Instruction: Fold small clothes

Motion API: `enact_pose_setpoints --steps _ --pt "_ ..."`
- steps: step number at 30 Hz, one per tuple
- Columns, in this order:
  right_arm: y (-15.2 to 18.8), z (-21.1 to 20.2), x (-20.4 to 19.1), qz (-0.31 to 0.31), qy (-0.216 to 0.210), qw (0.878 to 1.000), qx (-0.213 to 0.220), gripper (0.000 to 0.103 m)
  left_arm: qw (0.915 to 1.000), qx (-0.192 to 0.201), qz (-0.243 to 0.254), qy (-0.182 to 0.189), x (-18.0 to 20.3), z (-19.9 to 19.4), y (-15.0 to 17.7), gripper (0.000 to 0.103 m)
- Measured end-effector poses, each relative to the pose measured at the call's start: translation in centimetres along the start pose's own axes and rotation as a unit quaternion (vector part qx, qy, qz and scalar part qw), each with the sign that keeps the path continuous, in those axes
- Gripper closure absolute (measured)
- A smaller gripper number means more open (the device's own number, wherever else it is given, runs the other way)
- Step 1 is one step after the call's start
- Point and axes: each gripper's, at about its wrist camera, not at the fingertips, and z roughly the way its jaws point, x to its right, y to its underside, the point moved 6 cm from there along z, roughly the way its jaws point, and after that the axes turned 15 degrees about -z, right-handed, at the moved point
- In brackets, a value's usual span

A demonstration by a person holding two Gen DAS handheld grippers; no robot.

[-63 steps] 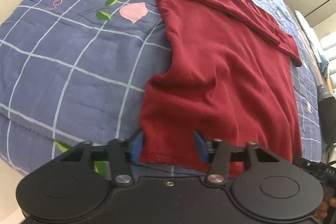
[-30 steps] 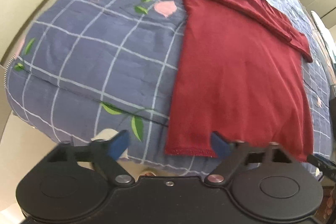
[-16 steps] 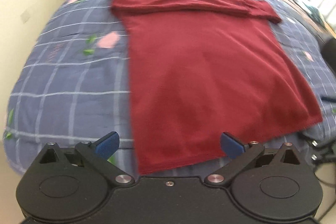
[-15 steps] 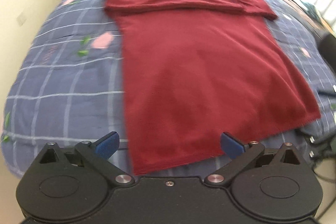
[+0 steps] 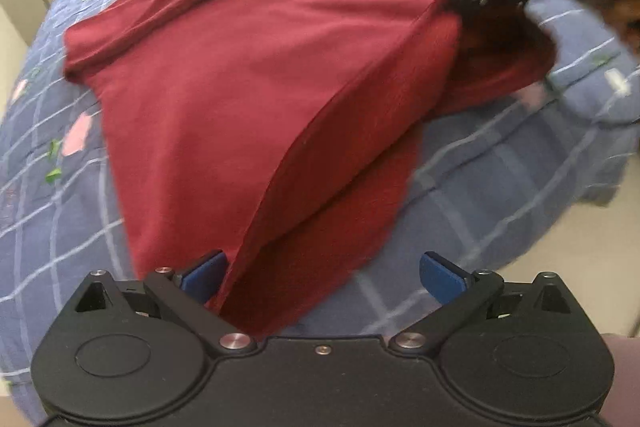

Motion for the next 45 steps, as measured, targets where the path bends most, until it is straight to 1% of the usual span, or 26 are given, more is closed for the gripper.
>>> enact_pose_setpoints --steps 1,3,5,8,10,11,12,14,18,20,22,23,24,25,26,27,30,32,35,38,40,41,42,43,44,45 --pt "0.1 -0.1 0.1 0.000 -0.002 1.000 -0.001 0.066 1.0000 0.001 -0.007 -0.006 -0.5 0.2 -0.2 0.004" --pt "0.4 -1.1 -0.3 -0.004 -0.002 1.000 0.008 0.048 0.9997 -0.001 -0.023 -0.011 -1.5 0.5 -0.5 0.004" --pt "0.8 -2.4 -1.3 -0.024 -0.003 1.000 0.013 0.041 0.9997 -0.003 -0.025 -0.006 -2.1 0.6 -0.5 0.004" --pt "2.0 -4.8 -3.4 -0.081 0.004 0.996 0.026 0.040 0.9998 -0.007 -0.017 -0.012 -2.8 0.5 -0.4 0.004" --pt "3.1 -6.1 -5.0 -0.137 0.011 0.990 0.025 0.041 0.9997 -0.009 -0.016 -0.014 -2.9 0.4 -0.3 0.004" --pt "3.6 -6.4 -5.8 -0.164 0.015 0.986 0.027 0.041 0.9997 -0.010 -0.017 -0.015 -3.0 0.4 -0.2 0.004" --pt "4.0 -6.8 -6.5 -0.192 0.015 0.981 0.030 0.044 0.9996 -0.011 -0.019 -0.015 -3.1 0.4 -0.2 0.004" --pt "4.8 -7.1 -7.9 -0.248 0.010 0.968 0.036 0.054 0.9996 -0.011 -0.023 -0.014 -3.1 0.3 -0.1 0.004" --pt "5.8 -5.8 -10.3 -0.326 -0.016 0.945 0.022 0.059 0.9995 -0.013 -0.026 -0.015 -3.1 0.2 -0.1 0.004" --pt "6.5 -4.4 -11.3 -0.369 -0.007 0.929 0.005 0.060 0.9995 -0.013 -0.024 -0.016 -3.0 0.2 -0.1 0.003" --pt "7.2 -3.1 -11.9 -0.416 0.008 0.909 -0.010 0.068 0.9995 -0.015 -0.019 -0.018 -3.1 0.4 -0.2 0.003" --pt "7.4 -2.7 -11.9 -0.427 0.013 0.904 -0.013 0.074 0.9995 -0.016 -0.018 -0.019 -3.1 0.5 -0.2 0.003" --pt "7.4 -2.8 -11.9 -0.421 0.007 0.907 -0.012 0.085 0.9995 -0.017 -0.017 -0.021 -3.1 0.5 -0.2 0.002" --pt "7.2 -3.0 -11.8 -0.408 0.003 0.913 -0.008 0.094 0.9995 -0.018 -0.016 -0.022 -3.0 0.5 -0.2 0.002" --pt "6.9 -3.4 -11.4 -0.397 0.015 0.918 -0.003 0.097 0.9994 -0.019 -0.016 -0.023 -3.0 0.5 -0.2 0.002" --pt "6.6 -3.8 -10.9 -0.381 0.013 0.925 0.002 0.098 0.9994 -0.020 -0.015 -0.024 -3.0 0.5 -0.2 0.002" --pt "4.3 -5.8 -8.1 -0.266 0.009 0.963 0.028 0.098 0.9994 -0.020 -0.015 -0.023 -3.0 0.6 -0.2 0.002" --pt "2.7 -7.0 -5.5 -0.192 0.014 0.980 0.049 0.098 0.9994 -0.021 -0.013 -0.024 -3.1 0.6 -0.2 0.002" --pt "0.8 -7.1 -2.0 -0.125 0.024 0.990 0.066 0.098 0.9995 -0.021 -0.009 -0.024 -3.1 0.5 -0.1 0.002" --pt "0.3 -5.5 0.0 -0.119 0.031 0.990 0.062 0.097 0.9994 -0.022 -0.004 -0.028 -3.1 0.5 -0.1 0.002" --pt "0.5 -4.3 0.6 -0.111 0.017 0.993 0.042 0.092 0.9994 -0.017 -0.006 -0.031 -3.3 0.4 -0.4 0.004" --pt "0.5 -4.1 0.7 -0.107 0.012 0.993 0.039 0.080 0.9994 -0.015 -0.009 -0.031 -3.5 0.3 -0.5 0.006" --pt "0.6 -4.2 0.7 -0.107 0.009 0.993 0.041 0.062 0.9993 -0.013 -0.014 -0.031 -3.7 0.2 -0.7 0.009" --pt "0.8 -4.5 0.6 -0.108 0.002 0.993 0.043 0.053 0.9993 -0.012 -0.019 -0.030 -4.0 0.1 -0.9 0.013" --pt "1.0 -4.8 0.4 -0.108 -0.008 0.993 0.045 0.040 0.9992 -0.012 -0.025 -0.029 -4.3 -0.1 -1.1 0.015" --pt "1.2 -5.1 0.2 -0.107 -0.018 0.993 0.046 0.035 0.9991 -0.011 -0.032 -0.027 -4.7 -0.2 -1.3 0.017"
